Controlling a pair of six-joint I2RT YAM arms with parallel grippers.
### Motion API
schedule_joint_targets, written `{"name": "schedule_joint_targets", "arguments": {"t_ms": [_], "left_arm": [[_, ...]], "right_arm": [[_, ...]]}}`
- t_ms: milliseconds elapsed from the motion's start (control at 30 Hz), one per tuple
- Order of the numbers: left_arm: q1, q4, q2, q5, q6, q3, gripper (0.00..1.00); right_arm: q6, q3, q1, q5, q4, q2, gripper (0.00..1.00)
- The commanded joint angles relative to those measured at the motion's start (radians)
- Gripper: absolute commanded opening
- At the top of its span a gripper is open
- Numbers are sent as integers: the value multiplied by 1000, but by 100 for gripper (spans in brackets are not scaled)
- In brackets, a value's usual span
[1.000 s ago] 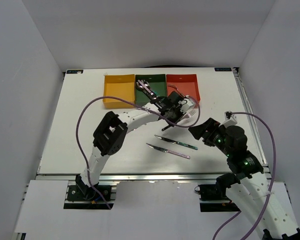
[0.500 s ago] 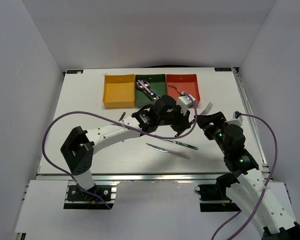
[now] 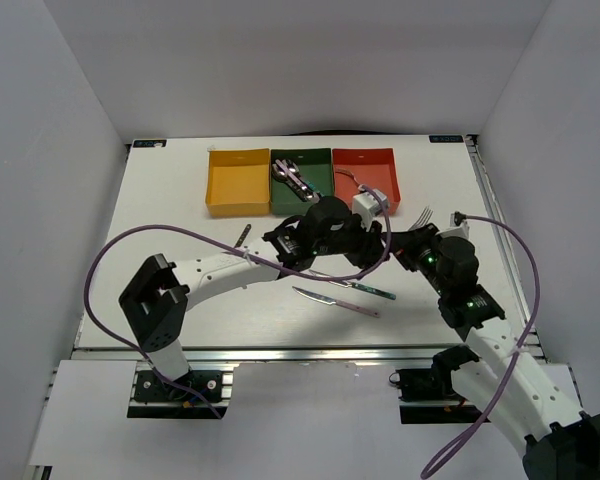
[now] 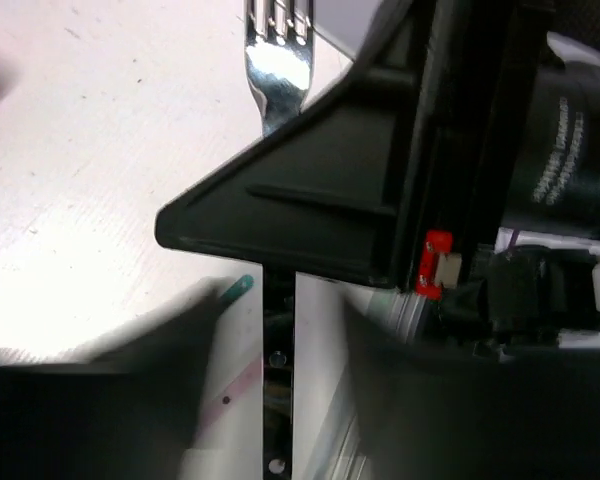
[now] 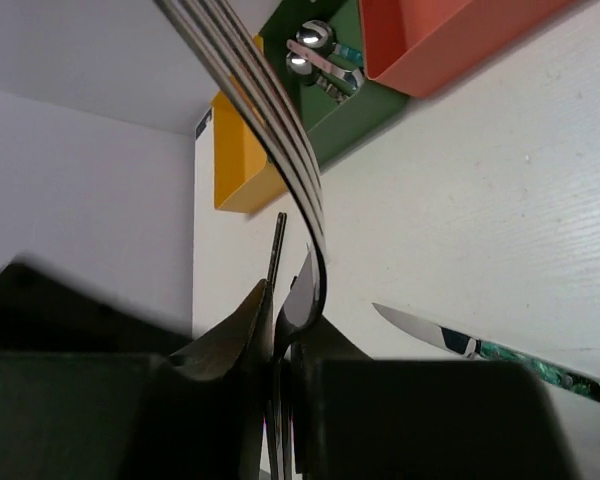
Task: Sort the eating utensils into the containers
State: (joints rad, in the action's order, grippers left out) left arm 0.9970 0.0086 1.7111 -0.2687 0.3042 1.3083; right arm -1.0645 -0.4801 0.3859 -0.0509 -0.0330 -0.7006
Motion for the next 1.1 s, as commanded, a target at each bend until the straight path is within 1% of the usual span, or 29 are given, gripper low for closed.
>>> {"name": "schedule_joint_targets", "arguments": {"t_ms": [0,33,67,167,200,233,267,300,333,367,400,433,467,500,533,567,600,633,667,700,767,800,833,867,900,967,1067], "left_arm": [[5,13,-62,86,21,51,87],[5,-49,-61,114,24,72,98],[6,-79,-70,141,23,80,98],[5,-209,-126,314,30,77,98],[5,-244,-189,377,54,68,98],[3,-331,-224,534,70,57,98],[3,-376,-260,615,82,31,98],[3,-419,-336,693,114,17,98],[2,-509,-373,836,128,3,98],[0,-550,-408,893,136,-27,98],[0,-582,-445,933,133,-52,98],[-1,-622,-522,969,112,-79,98],[-3,-642,-559,1034,102,-107,98],[-6,-677,-627,1055,87,-159,98],[-8,-688,-662,1071,84,-185,98],[-8,-694,-697,1100,78,-210,98],[-8,-688,-732,1105,63,-266,98],[-8,-678,-804,1109,58,-297,98],[-8,-665,-839,1118,55,-325,98],[-8,-635,-872,1120,55,-378,98],[-8,-598,-963,1122,56,-432,98],[-8,-570,-987,1123,53,-470,98],[-8,-575,-1001,1123,53,-471,98],[-8,-590,-1005,1131,59,-466,98],[-6,-604,-1005,1175,73,-465,98],[-8,-610,-993,1210,78,-466,98],[-8,-607,-975,1188,78,-465,98]], "right_arm": [[75,-21,-4,63,-119,-14,0],[107,-40,-2,77,-123,-32,0],[197,-64,-2,72,-119,-52,0],[360,-217,-8,63,-65,-201,0],[482,-321,-10,69,-50,-308,0],[542,-377,-12,85,-36,-368,0],[604,-437,-12,91,-22,-428,0],[718,-574,-12,91,28,-556,0],[792,-650,-12,94,62,-624,0],[854,-732,-12,70,109,-690,0],[894,-826,-13,12,227,-823,0],[976,-1001,-18,-57,266,-888,0],[1035,-1078,-19,-63,290,-942,0],[1099,-1145,-18,-69,315,-1044,0],[1211,-1267,-19,-72,326,-1095,0],[1260,-1325,-19,-81,332,-1187,0],[1316,-1383,-19,-78,350,-1232,0],[1424,-1493,-18,-81,396,-1276,0],[1466,-1544,-16,-92,413,-1359,0],[1507,-1596,-18,-90,438,-1396,0],[1595,-1699,-18,-121,493,-1483,0],[1612,-1710,-18,-110,499,-1499,0],[1623,-1703,-18,-115,498,-1505,0],[1638,-1651,-18,-118,470,-1504,0],[1644,-1616,-19,-118,453,-1499,0],[1650,-1522,-22,-106,403,-1488,0],[1637,-1468,-35,-87,369,-1496,0]]}}
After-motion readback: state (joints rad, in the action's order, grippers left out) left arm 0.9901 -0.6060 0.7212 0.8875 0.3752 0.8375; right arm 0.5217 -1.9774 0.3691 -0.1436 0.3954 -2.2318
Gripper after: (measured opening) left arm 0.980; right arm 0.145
